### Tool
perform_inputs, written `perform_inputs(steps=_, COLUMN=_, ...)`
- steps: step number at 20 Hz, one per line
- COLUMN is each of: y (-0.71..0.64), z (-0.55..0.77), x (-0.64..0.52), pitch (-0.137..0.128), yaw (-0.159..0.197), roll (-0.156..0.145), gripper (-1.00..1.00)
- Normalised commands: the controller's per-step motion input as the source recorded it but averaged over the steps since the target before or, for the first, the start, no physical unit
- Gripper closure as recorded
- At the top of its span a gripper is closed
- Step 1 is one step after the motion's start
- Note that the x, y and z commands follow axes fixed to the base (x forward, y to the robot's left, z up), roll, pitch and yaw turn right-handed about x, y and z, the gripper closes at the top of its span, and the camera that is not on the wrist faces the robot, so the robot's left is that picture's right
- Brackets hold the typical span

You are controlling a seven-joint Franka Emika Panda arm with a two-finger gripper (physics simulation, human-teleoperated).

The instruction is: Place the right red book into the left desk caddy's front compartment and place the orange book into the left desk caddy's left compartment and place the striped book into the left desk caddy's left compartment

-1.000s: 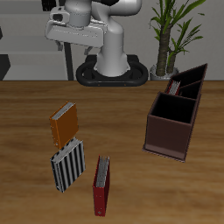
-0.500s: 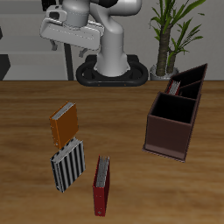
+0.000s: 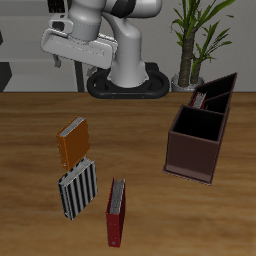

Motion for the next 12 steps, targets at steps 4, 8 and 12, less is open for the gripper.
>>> perform_inputs(steps=4, y=0.07, z=0.0, x=0.32, pitch=-0.033, yaw=-0.009, roll=0.006, gripper=-1.0)
perform_inputs(steps=8, y=-0.09, z=-0.06, x=0.33, pitch=-0.018, yaw=-0.031, roll=0.04, gripper=-1.0)
perform_inputs(steps=12, y=-0.07, z=-0.11, x=0.18, pitch=-0.015, yaw=-0.018, roll=0.016, gripper=-1.0)
